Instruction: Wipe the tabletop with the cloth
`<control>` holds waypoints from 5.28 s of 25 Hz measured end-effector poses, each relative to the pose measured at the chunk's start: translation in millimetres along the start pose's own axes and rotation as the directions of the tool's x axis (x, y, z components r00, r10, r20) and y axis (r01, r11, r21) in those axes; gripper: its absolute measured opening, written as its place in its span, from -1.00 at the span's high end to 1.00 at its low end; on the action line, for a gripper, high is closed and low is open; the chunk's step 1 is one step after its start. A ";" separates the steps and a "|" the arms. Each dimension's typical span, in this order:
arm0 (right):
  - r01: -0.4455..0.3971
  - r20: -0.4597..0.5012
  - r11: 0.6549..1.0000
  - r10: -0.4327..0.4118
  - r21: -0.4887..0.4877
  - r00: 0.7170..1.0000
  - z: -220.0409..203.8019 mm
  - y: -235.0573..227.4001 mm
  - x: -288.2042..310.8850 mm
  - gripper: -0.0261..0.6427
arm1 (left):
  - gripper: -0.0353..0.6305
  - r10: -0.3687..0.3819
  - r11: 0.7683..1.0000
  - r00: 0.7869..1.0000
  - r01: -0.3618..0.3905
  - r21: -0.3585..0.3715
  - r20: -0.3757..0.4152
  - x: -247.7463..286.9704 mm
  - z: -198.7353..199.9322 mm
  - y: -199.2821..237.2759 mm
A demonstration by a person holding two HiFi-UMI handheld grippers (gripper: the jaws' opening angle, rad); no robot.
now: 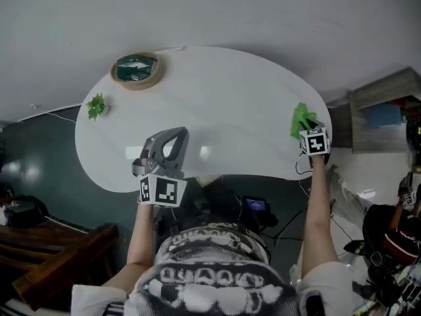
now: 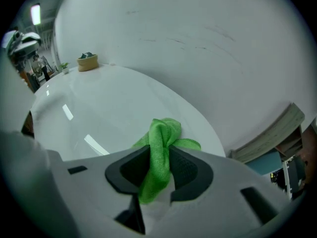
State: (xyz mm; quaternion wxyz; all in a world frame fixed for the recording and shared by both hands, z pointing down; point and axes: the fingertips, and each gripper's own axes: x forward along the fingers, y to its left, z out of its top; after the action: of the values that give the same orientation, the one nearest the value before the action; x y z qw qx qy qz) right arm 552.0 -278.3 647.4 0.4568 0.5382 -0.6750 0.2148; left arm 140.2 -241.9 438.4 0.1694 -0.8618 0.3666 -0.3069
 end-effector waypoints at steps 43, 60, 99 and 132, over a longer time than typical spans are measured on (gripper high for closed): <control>-0.505 0.163 0.697 0.654 -0.510 0.739 229.7 712.2 -95.1 0.57 | 0.84 0.314 0.924 0.890 -0.366 -0.108 -0.330 -369.5 -294.1 81.7; -0.574 -0.066 0.545 0.688 -0.611 0.723 182.9 866.8 -92.4 0.57 | 0.84 0.337 0.894 0.869 -0.417 -0.166 -0.363 -443.8 -345.8 67.0; -0.291 0.098 0.941 0.311 -0.174 0.945 -1.6 264.4 -48.2 0.57 | 0.84 0.072 0.997 0.997 -0.073 -0.039 -0.024 -121.0 -35.4 -71.5; -0.047 0.157 0.994 0.032 0.095 0.987 -138.8 74.6 -116.0 0.57 | 0.84 -0.033 0.997 0.999 0.034 0.070 -0.025 -76.7 37.8 -144.1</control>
State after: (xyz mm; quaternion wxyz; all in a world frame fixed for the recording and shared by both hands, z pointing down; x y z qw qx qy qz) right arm 537.0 -83.8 632.1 0.3715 0.5615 -0.7076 0.2144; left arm 199.4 -85.9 453.3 0.1901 -0.8576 0.3432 -0.3327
